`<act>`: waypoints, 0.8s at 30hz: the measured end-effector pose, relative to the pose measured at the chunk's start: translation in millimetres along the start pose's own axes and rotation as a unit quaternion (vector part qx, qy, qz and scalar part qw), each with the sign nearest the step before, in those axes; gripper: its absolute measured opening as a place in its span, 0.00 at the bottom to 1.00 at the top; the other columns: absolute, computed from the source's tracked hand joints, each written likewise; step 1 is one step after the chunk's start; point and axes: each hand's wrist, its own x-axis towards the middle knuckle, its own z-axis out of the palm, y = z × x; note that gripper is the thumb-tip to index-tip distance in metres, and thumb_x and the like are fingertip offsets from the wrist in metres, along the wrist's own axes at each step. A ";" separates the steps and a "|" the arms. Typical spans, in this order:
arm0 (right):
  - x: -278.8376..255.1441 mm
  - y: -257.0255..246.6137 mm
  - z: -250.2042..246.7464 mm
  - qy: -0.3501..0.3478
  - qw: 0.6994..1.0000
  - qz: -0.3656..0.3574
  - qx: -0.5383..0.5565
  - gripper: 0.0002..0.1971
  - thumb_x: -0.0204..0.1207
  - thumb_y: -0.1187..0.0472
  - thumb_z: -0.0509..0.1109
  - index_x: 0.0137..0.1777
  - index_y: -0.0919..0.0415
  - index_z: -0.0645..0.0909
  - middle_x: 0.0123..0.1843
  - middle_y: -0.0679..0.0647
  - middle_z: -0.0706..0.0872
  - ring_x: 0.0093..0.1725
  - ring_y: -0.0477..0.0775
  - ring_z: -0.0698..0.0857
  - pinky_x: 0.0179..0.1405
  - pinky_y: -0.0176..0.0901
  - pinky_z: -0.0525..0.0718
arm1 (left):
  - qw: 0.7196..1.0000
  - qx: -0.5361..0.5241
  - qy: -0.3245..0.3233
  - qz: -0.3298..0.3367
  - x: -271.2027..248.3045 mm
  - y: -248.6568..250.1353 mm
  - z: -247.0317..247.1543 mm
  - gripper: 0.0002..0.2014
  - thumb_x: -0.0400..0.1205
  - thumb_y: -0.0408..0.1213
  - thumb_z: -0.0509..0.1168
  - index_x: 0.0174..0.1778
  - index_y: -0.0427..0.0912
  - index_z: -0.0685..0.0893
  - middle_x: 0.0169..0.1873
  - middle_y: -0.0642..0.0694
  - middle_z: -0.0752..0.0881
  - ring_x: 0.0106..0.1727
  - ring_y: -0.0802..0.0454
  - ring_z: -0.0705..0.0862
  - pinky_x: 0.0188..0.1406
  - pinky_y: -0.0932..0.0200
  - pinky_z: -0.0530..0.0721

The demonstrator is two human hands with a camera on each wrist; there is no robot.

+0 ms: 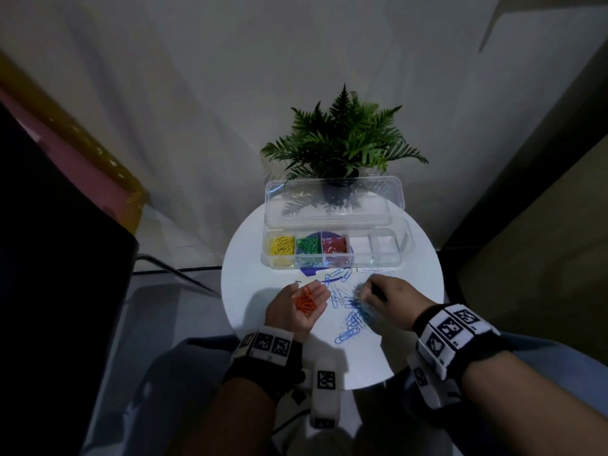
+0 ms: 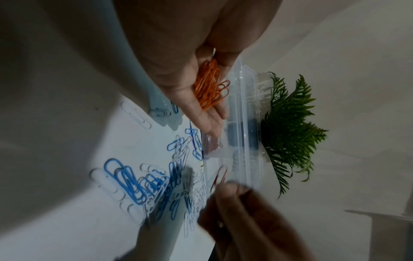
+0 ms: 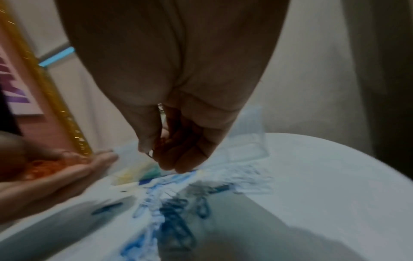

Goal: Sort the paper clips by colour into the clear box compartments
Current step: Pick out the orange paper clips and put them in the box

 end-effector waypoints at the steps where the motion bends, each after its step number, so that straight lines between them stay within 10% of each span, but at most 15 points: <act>1: 2.5 -8.7 1.4 0.002 1.000 -0.026 -0.005 0.14 0.79 0.65 0.63 0.34 0.50 0.69 0.32 0.37 0.74 0.34 0.37 0.74 0.34 0.23 0.69 | 1.000 0.003 0.001 0.001 0.8 -1.4 0.1 0.24 0.86 0.37 0.47 0.37 0.28 0.83 0.25 0.36 0.88 0.37 0.41 0.87 0.57 0.55 0.83; 3: 9.1 -29.1 4.9 0.001 0.997 -0.080 -0.010 0.08 0.79 0.63 0.64 0.40 0.54 0.70 0.34 0.42 0.76 0.35 0.44 0.75 0.36 0.28 0.69 | 1.000 -0.003 0.011 0.002 1.5 -5.1 0.8 0.20 0.86 0.37 0.49 0.40 0.28 0.81 0.25 0.35 0.87 0.42 0.41 0.83 0.63 0.52 0.78; 10: 26.4 -74.7 19.8 -0.009 0.984 -0.166 -0.071 0.07 0.78 0.60 0.63 0.47 0.63 0.80 0.48 0.60 0.86 0.48 0.59 0.82 0.47 0.46 0.78 | 0.989 0.089 -0.027 0.115 7.9 -16.2 5.7 0.07 0.67 0.29 0.61 0.24 0.39 0.73 0.10 0.54 0.75 0.26 0.64 0.78 0.29 0.73 0.72; 13: 27.4 -77.7 21.1 -0.004 0.983 -0.169 -0.065 0.08 0.78 0.59 0.64 0.49 0.62 0.81 0.50 0.59 0.85 0.52 0.59 0.82 0.52 0.49 0.80 | 0.995 0.015 -0.047 0.083 9.9 -12.2 7.2 0.23 0.70 0.31 0.57 0.08 0.51 0.78 0.10 0.53 0.76 0.29 0.51 0.80 0.29 0.74 0.72; 18: 31.7 -65.8 8.7 0.096 0.985 -0.141 -0.028 0.07 0.76 0.59 0.67 0.50 0.60 0.84 0.51 0.55 0.83 0.44 0.51 0.79 0.51 0.44 0.78 | 0.996 0.055 -0.018 0.065 2.0 7.0 3.6 0.14 0.84 0.30 0.53 0.42 0.33 0.83 0.36 0.41 0.87 0.38 0.57 0.87 0.35 0.62 0.87; 24: 44.4 -18.2 -11.7 0.127 0.987 0.005 -0.097 0.17 0.77 0.62 0.65 0.65 0.59 0.80 0.64 0.58 0.80 0.61 0.62 0.82 0.59 0.50 0.80 | 0.997 0.023 -0.043 0.054 9.9 33.3 36.0 0.16 0.85 0.35 0.50 0.39 0.34 0.81 0.24 0.43 0.87 0.20 0.55 0.84 0.48 0.50 0.80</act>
